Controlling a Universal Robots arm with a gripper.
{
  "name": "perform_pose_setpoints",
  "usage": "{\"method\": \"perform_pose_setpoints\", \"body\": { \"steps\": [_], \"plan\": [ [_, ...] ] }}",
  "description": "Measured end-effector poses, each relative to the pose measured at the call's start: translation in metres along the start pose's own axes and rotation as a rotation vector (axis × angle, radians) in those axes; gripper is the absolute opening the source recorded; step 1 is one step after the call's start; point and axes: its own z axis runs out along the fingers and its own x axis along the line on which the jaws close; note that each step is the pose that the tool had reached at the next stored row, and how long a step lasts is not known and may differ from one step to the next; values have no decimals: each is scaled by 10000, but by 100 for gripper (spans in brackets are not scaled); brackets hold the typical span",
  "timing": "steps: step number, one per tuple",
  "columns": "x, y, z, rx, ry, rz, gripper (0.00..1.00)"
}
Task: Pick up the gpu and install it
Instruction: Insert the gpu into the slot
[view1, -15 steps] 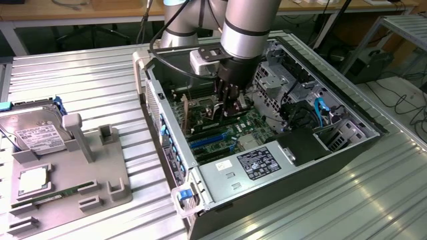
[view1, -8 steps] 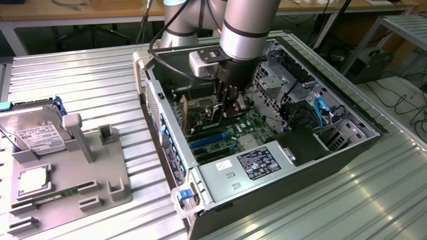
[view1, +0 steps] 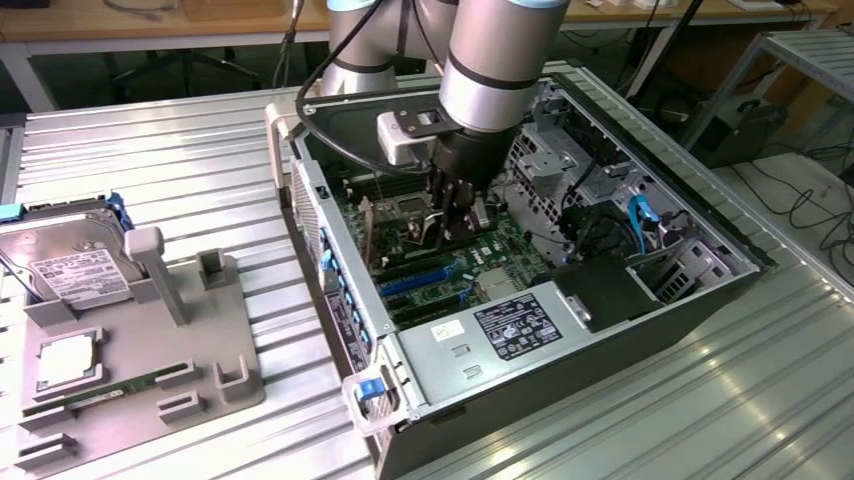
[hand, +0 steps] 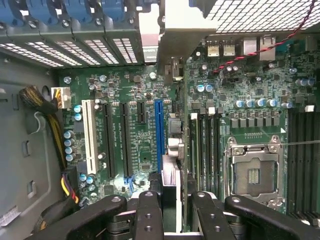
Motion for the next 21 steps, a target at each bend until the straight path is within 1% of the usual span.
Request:
{"method": "perform_pose_setpoints", "body": {
  "steps": [1, 5, 9, 14, 18, 21],
  "plan": [
    [0, 0, 5, 0, -16, -37, 28],
    [6, 0, 15, -5, -13, -89, 28],
    [39, -1, 24, -4, -14, -88, 28],
    [42, 14, 38, -3, -10, -88, 28],
    [42, 20, 46, -9, -11, -234, 28],
    [43, 21, 65, -10, -8, -233, 28]
  ]
}}
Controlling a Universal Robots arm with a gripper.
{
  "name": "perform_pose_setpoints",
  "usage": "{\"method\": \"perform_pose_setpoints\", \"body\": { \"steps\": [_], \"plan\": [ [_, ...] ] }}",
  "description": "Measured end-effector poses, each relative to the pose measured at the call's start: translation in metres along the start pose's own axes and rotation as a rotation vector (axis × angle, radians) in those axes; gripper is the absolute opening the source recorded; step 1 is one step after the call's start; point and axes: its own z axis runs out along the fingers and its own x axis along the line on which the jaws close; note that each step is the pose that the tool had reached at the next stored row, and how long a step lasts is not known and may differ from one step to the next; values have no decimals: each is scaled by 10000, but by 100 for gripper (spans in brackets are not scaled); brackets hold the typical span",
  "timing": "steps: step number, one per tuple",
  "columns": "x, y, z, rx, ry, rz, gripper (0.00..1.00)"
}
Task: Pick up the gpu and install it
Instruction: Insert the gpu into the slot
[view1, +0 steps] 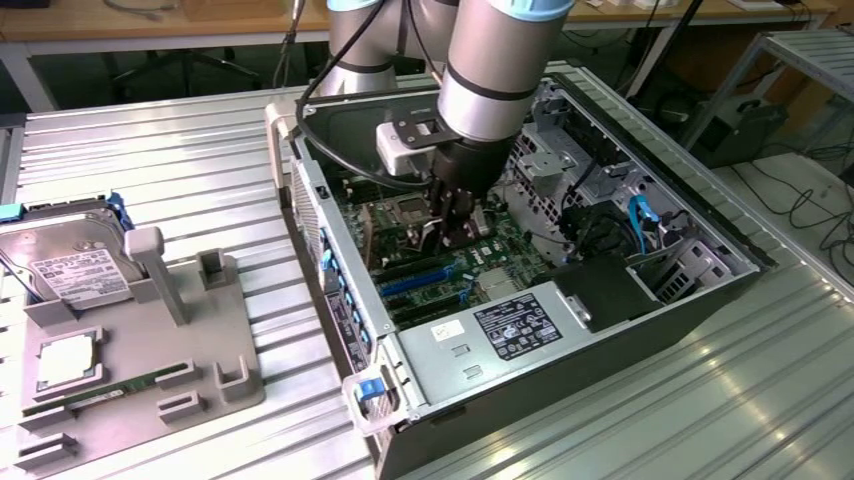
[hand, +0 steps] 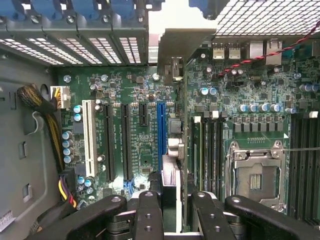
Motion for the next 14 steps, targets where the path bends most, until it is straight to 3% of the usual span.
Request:
{"method": "perform_pose_setpoints", "body": {
  "steps": [14],
  "plan": [
    [58, 72, 71, 0, 2, 4, 28]
  ]
}}
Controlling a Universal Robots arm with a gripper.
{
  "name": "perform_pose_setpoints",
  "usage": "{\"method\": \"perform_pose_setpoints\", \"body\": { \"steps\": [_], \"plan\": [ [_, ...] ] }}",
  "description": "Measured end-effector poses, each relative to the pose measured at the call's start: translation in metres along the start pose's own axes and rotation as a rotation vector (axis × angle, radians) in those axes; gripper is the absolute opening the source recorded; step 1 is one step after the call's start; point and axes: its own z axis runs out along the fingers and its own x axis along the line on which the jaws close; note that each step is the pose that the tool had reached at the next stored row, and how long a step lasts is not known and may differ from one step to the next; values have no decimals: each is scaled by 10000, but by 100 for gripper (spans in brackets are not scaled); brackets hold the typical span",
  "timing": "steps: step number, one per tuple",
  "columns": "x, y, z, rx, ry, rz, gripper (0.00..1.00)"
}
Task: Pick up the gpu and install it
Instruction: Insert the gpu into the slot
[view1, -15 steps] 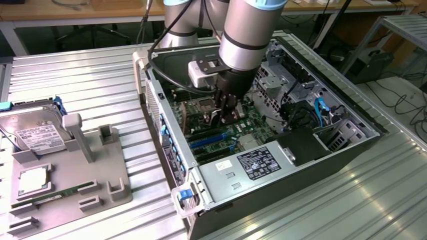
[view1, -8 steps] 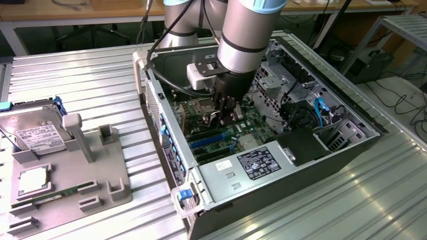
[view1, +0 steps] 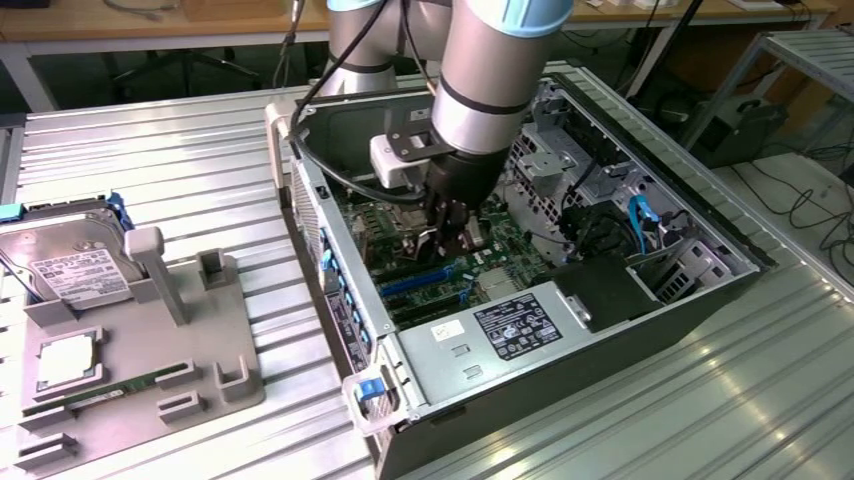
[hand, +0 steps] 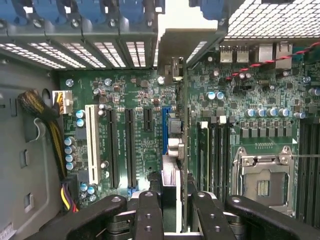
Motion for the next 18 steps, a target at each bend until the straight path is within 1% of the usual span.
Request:
{"method": "perform_pose_setpoints", "body": {
  "steps": [2, 10, 18],
  "plan": [
    [2, 17, 12, 0, 0, 0, 28],
    [17, 26, 71, -4, 2, 1, 28],
    [21, 83, 126, -9, 8, 0, 28]
  ]
}}
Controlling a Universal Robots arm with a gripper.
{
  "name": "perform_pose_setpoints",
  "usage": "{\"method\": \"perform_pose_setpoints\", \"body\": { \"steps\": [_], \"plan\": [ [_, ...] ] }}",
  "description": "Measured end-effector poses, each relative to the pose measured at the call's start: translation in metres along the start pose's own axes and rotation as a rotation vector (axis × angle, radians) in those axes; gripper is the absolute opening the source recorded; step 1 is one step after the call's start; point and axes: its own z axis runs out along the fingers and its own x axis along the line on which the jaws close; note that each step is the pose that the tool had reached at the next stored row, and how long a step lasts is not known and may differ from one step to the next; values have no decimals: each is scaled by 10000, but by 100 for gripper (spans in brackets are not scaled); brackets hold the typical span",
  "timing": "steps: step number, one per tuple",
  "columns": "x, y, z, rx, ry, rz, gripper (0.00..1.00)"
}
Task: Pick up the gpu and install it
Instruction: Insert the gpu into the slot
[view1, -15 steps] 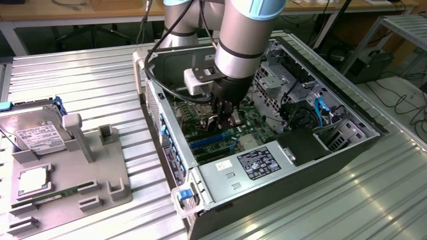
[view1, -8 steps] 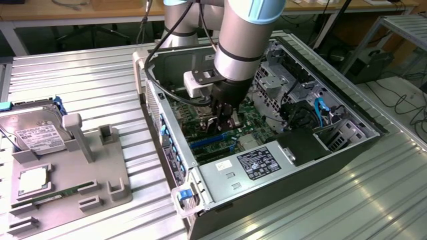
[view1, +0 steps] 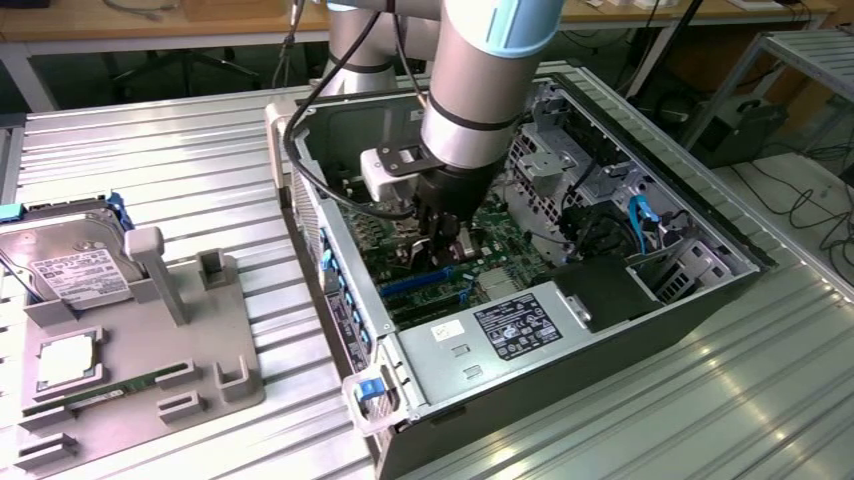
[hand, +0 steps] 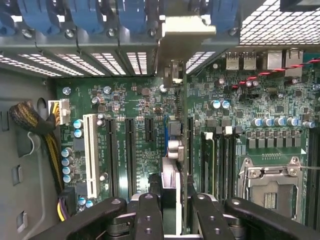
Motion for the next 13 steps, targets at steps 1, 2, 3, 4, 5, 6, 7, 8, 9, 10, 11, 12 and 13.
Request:
{"method": "perform_pose_setpoints", "body": {
  "steps": [1, 2, 3, 4, 5, 6, 7, 8, 9, 10, 11, 12, 13],
  "plan": [
    [1, 1, 6, -4, 2, 0, 28],
    [1, 2, 14, -8, 4, -1, 28],
    [1, 2, 20, -12, 6, -1, 28],
    [1, 3, 20, -14, 8, 0, 28],
    [1, 3, 20, -15, 10, 1, 28],
    [1, 1, 21, -15, 9, 2, 28],
    [0, -6, 24, -18, 6, 2, 28],
    [0, -19, 27, -27, 5, 1, 28],
    [0, -41, 29, -44, 6, 4, 28],
    [0, -61, 32, -63, 6, 4, 28],
    [0, -69, 34, -80, 8, 3, 28],
    [0, -68, 38, -83, 9, 4, 28],
    [5, -69, 42, -86, 9, 4, 28]
  ]
}}
